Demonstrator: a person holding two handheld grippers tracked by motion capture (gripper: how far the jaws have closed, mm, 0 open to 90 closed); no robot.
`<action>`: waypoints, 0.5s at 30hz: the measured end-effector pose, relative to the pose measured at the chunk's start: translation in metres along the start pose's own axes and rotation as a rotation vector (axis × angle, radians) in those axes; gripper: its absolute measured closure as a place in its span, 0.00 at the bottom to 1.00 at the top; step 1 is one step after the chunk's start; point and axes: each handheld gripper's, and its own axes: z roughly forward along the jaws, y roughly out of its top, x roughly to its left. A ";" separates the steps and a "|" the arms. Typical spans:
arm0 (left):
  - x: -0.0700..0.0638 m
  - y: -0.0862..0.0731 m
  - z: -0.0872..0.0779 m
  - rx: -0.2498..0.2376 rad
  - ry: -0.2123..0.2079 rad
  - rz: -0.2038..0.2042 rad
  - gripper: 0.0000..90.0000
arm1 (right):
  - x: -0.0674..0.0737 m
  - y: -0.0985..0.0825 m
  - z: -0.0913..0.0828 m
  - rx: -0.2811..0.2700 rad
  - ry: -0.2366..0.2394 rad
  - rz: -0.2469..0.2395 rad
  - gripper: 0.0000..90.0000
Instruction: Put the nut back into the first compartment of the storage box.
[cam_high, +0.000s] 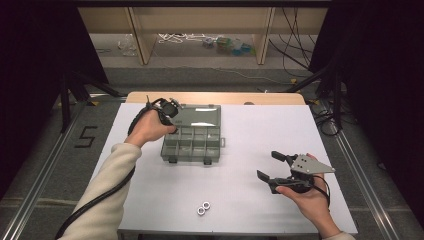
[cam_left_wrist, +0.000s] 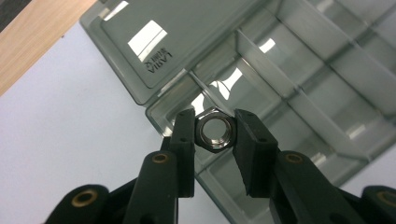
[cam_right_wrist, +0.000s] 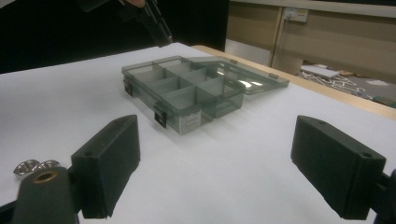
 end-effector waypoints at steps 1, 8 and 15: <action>0.001 0.001 0.001 -0.001 0.010 -0.024 0.78 | 0.000 0.000 0.000 0.000 0.000 0.000 0.18; 0.003 0.004 0.007 -0.008 0.010 -0.176 0.78 | 0.000 0.000 0.000 -0.003 -0.001 -0.005 0.18; 0.005 0.005 0.012 0.031 0.007 -0.267 0.78 | 0.000 0.000 0.000 -0.003 -0.002 -0.006 0.18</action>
